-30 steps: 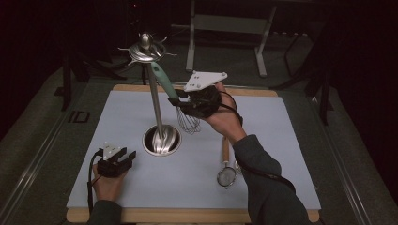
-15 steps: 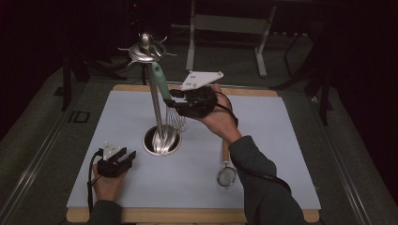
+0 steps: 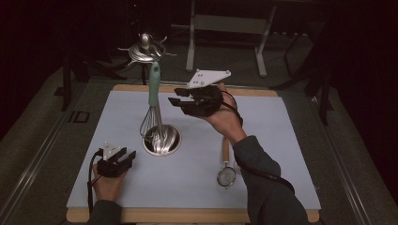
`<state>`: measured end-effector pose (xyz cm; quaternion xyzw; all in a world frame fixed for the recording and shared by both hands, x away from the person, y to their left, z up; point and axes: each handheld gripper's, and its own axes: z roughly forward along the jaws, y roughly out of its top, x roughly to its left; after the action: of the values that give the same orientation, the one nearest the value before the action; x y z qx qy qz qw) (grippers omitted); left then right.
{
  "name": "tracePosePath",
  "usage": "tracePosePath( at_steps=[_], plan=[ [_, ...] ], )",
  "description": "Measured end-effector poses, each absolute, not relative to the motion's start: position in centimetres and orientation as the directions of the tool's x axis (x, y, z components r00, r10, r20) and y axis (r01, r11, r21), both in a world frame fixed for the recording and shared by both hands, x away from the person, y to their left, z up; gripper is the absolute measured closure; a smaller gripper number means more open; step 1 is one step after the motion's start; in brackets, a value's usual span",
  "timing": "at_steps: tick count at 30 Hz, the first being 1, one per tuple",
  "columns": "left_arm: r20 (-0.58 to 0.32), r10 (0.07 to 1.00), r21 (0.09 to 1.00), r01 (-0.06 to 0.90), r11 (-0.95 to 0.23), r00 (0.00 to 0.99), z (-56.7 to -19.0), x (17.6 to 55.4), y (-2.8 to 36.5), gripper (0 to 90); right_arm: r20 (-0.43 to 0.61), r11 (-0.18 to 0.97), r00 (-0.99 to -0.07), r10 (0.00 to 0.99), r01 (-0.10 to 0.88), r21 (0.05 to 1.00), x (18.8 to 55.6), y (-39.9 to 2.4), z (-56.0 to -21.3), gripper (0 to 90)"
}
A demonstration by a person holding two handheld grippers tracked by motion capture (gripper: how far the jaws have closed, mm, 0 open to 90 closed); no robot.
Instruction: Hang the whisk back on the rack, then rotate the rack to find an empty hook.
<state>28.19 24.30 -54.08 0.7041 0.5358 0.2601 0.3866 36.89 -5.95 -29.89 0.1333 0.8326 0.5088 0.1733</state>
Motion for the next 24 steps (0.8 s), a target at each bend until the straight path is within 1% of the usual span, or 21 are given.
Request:
tracePosePath(
  at_steps=[7,13,21,24],
  plan=[
    [-0.050,0.956,0.825,0.552,-0.123,0.288,-54.1,28.2,24.3,56.6,-0.132,0.422,-0.891,0.434,0.072,0.904,37.5,-7.5,-29.6,63.3],
    [-0.058,0.957,0.828,0.549,-0.113,0.284,-54.1,28.2,24.4,56.6,-0.139,0.441,-0.879,0.456,0.088,0.893,37.6,-8.9,-29.8,63.2],
    [-0.049,0.956,0.835,0.537,-0.119,0.289,-54.0,28.0,24.3,59.1,-0.127,0.463,-0.878,0.462,0.116,0.879,37.6,-10.4,-31.0,62.0],
    [-0.050,0.957,0.842,0.527,-0.114,0.286,-54.0,27.9,24.4,60.4,-0.102,0.449,-0.879,0.466,0.135,0.883,37.6,-11.2,-31.8,61.8]
  ],
)
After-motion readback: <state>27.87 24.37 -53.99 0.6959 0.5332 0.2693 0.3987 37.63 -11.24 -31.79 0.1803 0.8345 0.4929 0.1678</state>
